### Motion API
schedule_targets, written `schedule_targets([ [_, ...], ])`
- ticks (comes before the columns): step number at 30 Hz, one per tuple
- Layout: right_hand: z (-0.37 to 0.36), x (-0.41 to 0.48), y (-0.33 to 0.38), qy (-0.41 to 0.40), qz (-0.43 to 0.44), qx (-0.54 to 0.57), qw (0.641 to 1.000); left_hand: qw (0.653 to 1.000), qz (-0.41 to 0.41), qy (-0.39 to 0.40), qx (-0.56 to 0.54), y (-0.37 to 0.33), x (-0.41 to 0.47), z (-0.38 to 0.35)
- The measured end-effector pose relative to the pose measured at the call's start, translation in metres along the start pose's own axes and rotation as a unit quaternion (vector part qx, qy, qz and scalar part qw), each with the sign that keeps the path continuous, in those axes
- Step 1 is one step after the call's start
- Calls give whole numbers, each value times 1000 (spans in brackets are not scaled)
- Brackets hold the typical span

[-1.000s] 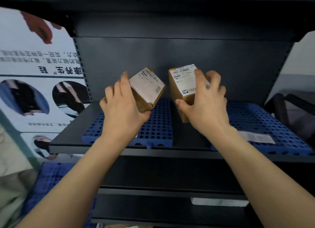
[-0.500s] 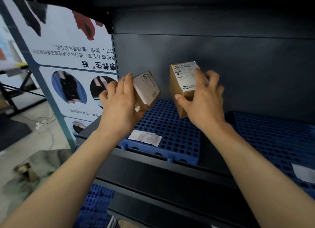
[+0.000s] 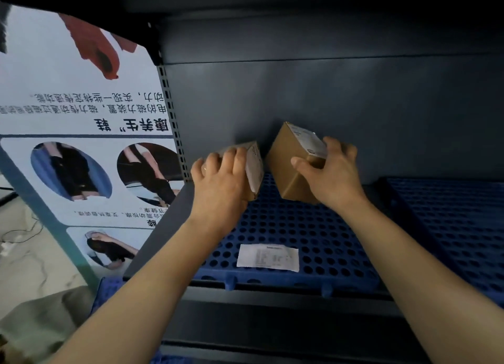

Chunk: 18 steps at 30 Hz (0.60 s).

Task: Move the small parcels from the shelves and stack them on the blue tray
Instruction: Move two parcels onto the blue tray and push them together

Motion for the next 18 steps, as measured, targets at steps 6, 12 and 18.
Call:
schedule_targets([
  [6, -11, 3, -21, -52, -76, 47, 995, 996, -61, -71, -10, -5, 3, -16],
  [12, -23, 9, -56, -70, -204, 176, 961, 992, -86, -84, -40, -7, 3, -28],
  [18, -42, 7, -69, -69, -246, 193, 947, 993, -97, -42, -46, -9, -2, -44],
])
Point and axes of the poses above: each hand's wrist, its own x-axis towards the middle knuckle, its own z-axis out of the back of the hand, y = z × x, the point moved 9 cm from there along x, towards the middle knuckle, and after that the axes turned 14 degrees about x, right-handed, at the moved point
